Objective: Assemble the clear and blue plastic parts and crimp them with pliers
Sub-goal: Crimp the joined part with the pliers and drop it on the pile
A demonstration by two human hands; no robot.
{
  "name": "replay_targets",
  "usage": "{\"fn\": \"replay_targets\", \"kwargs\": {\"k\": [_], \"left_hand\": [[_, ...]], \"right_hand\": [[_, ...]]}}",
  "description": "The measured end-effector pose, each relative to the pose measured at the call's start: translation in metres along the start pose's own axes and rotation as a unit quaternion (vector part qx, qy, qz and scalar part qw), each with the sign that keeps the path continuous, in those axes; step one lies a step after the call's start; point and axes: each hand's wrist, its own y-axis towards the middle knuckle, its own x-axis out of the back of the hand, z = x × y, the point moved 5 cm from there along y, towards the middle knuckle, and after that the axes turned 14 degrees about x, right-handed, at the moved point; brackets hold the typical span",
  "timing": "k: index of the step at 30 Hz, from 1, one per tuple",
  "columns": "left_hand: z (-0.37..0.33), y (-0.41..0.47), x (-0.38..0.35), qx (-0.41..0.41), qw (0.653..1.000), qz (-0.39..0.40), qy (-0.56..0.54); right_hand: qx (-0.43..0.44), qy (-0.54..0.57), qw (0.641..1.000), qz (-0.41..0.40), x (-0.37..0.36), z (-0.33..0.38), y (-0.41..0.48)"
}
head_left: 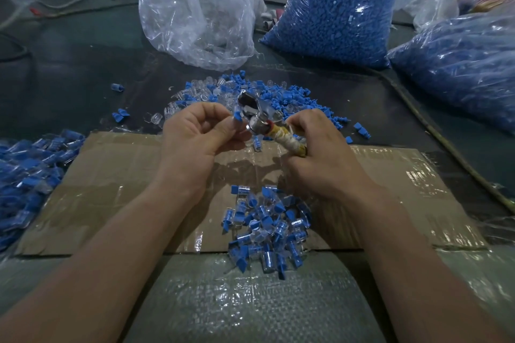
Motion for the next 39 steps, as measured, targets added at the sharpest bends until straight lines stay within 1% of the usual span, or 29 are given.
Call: {"fn": "replay_targets", "kwargs": {"k": [6, 11, 14, 18, 24, 30, 35, 39], "left_hand": [[-0.001, -0.001, -0.001, 0.005, 1.000, -0.006, 0.010], [-0.002, -0.002, 0.000, 0.001, 1.000, -0.017, 0.020], [-0.002, -0.003, 0.000, -0.018, 0.999, -0.025, 0.041], [-0.005, -0.004, 0.000, -0.058, 0.992, -0.049, 0.101], [-0.008, -0.005, 0.000, -0.075, 0.987, -0.055, 0.134], [-0.010, -0.008, -0.002, -0.076, 0.986, -0.056, 0.136], [-0.009, -0.006, -0.002, -0.066, 0.988, -0.054, 0.129], [-0.009, -0.006, 0.000, -0.058, 0.991, -0.045, 0.112]], "right_hand": [[0.003, 0.005, 1.000, 0.022, -0.005, 0.001, 0.001], [0.004, -0.013, 0.999, 0.034, -0.006, 0.003, 0.001], [0.010, -0.032, 0.999, 0.040, -0.006, 0.007, 0.001], [0.013, -0.018, 0.999, 0.030, -0.004, 0.012, 0.002], [0.010, -0.002, 1.000, 0.025, -0.004, 0.012, 0.001], [0.010, -0.005, 1.000, 0.014, -0.002, 0.012, 0.000], [-0.003, 0.005, 1.000, 0.028, -0.006, 0.009, 0.000], [0.008, 0.009, 1.000, 0.023, -0.002, 0.005, 0.000]]}}
